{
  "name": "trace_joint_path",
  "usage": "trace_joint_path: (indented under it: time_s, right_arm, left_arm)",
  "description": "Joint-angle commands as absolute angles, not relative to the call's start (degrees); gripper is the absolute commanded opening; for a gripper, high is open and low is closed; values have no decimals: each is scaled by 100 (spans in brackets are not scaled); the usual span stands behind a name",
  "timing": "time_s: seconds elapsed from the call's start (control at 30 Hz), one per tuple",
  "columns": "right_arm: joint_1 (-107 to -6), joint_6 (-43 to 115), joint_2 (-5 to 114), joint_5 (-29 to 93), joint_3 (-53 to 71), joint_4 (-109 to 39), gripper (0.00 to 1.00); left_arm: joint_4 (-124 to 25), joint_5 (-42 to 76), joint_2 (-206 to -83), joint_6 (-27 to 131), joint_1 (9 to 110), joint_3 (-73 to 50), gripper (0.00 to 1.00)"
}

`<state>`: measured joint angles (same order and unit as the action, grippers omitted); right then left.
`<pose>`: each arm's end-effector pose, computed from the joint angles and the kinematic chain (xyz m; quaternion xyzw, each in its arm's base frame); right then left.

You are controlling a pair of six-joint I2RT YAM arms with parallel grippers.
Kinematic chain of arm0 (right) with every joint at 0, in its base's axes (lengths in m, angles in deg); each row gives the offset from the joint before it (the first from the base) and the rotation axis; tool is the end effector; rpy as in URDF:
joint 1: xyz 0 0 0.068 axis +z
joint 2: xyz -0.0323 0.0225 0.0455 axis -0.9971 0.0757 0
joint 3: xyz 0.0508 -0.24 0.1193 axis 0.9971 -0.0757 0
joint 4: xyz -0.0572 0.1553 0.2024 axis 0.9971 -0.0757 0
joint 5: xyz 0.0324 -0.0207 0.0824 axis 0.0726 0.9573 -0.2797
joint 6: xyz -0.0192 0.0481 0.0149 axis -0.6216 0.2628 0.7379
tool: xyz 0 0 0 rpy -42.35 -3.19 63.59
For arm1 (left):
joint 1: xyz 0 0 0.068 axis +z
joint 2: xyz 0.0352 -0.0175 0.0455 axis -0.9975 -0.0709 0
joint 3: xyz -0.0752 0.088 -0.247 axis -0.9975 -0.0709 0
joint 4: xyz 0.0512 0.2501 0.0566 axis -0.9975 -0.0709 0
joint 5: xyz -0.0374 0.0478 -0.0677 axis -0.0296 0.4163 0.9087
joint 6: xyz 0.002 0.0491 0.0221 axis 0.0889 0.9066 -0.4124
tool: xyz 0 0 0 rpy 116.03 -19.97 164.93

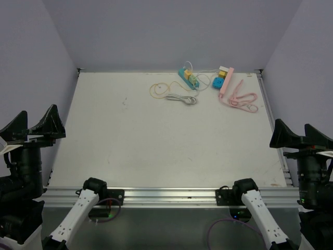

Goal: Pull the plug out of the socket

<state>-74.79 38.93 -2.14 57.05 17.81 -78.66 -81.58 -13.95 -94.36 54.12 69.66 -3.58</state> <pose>-0.0403 -0.0184 0.4936 0.1131 0.6027 0.0503 0.7883 -0.0274 0.0224 0.5062 -0.1367 0.5342 -0.0840 0.8300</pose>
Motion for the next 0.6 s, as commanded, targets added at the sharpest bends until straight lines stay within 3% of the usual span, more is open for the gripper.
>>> trace_joint_path:
  time_s: [0.0,0.57]
  right_arm:
    - [-7441,3800,-103,5735,1693,-7739,99]
    - [-7450,4353,450,5751,894,-7677,99]
  left_arm:
    - [-8232,-1292,-9580,5421,6932,-387,100]
    - [-8145,-958,-9720,5306,6932,-1308,100]
